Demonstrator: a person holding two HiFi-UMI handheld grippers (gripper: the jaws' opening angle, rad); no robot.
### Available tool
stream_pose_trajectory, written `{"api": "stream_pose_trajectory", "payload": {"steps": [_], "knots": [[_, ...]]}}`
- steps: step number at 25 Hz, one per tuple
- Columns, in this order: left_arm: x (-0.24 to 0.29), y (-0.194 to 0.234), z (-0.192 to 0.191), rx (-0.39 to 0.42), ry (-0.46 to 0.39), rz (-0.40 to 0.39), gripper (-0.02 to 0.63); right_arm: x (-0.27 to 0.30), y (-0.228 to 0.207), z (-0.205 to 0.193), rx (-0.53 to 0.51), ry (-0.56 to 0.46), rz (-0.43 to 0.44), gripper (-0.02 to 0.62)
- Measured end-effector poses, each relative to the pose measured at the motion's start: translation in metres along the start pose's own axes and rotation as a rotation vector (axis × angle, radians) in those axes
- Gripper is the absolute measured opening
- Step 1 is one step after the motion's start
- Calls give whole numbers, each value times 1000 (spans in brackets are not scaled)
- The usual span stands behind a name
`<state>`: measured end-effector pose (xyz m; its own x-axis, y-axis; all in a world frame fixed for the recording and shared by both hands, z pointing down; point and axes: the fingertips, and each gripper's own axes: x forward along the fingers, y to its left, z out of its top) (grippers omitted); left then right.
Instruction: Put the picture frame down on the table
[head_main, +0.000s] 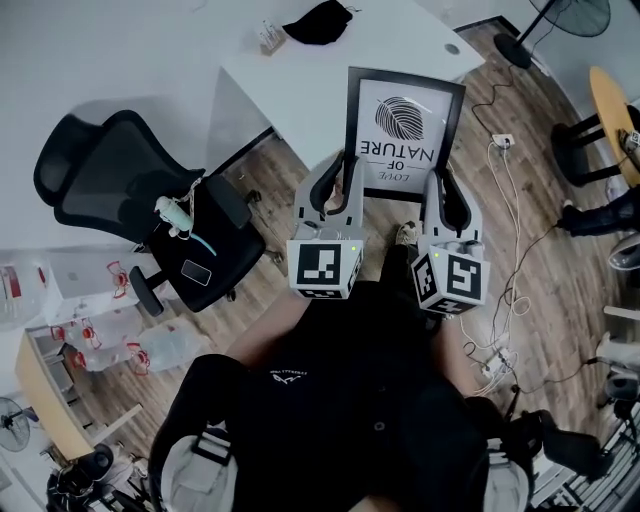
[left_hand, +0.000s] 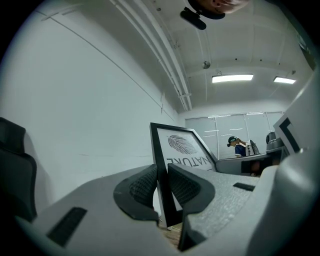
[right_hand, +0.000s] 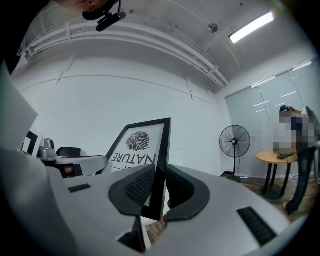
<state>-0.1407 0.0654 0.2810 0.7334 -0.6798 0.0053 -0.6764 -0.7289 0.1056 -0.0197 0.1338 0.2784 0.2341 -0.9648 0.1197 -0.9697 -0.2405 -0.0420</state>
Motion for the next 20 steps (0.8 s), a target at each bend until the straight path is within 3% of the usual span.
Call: {"api": "stream_pose_trajectory", "payload": {"steps": [6, 20], "knots": [[33, 32, 6, -5, -11, 78, 74, 58, 6, 11, -24, 9, 80, 67], [71, 35, -3, 10, -41, 242, 74, 116, -15, 7, -28, -10, 256, 67]]}}
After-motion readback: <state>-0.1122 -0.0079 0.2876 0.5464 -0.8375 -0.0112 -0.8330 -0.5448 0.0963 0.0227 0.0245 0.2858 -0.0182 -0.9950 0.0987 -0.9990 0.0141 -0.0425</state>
